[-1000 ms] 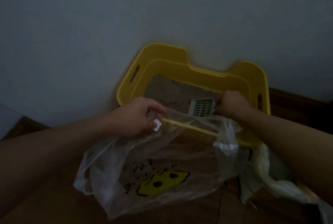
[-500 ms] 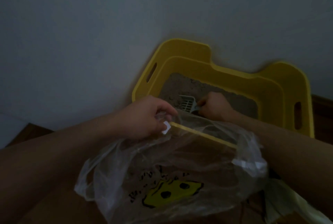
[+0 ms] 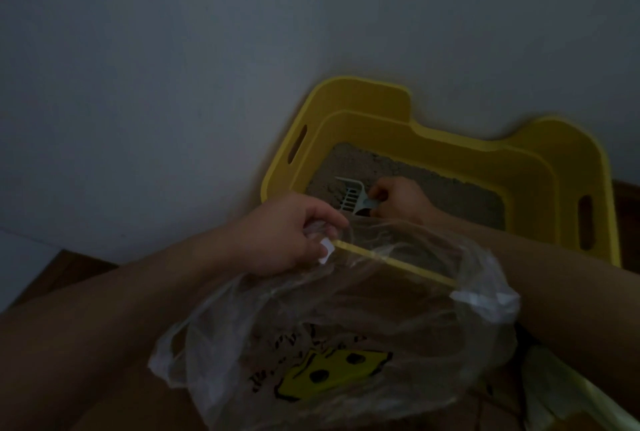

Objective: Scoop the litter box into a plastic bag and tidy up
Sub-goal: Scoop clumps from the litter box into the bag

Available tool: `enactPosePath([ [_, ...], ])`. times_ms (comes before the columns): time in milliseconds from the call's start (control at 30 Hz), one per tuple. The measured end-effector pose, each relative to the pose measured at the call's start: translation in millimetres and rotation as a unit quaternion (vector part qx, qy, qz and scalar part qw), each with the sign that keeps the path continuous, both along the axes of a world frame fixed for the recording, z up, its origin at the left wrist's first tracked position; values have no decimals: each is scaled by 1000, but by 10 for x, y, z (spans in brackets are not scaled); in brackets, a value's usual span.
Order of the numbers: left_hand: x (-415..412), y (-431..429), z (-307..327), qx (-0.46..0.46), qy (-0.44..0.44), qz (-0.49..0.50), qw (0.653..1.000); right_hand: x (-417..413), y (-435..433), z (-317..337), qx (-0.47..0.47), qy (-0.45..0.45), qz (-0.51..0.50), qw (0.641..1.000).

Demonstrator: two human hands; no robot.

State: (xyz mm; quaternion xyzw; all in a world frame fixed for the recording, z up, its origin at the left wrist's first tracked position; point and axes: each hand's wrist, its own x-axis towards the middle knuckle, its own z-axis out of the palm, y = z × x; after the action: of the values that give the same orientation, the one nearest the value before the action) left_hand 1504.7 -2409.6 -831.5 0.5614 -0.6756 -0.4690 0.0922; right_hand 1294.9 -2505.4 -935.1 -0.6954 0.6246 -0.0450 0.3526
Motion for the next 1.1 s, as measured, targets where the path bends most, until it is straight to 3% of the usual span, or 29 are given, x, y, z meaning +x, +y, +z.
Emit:
enactPosePath([
  [600, -232, 82, 275, -38, -17, -35, 999, -812, 218, 632, -83, -5, -91, 992],
  [1100, -331, 69, 413, -66, -19, -51, 996, -963, 463, 1045, -109, -13, -64, 992],
])
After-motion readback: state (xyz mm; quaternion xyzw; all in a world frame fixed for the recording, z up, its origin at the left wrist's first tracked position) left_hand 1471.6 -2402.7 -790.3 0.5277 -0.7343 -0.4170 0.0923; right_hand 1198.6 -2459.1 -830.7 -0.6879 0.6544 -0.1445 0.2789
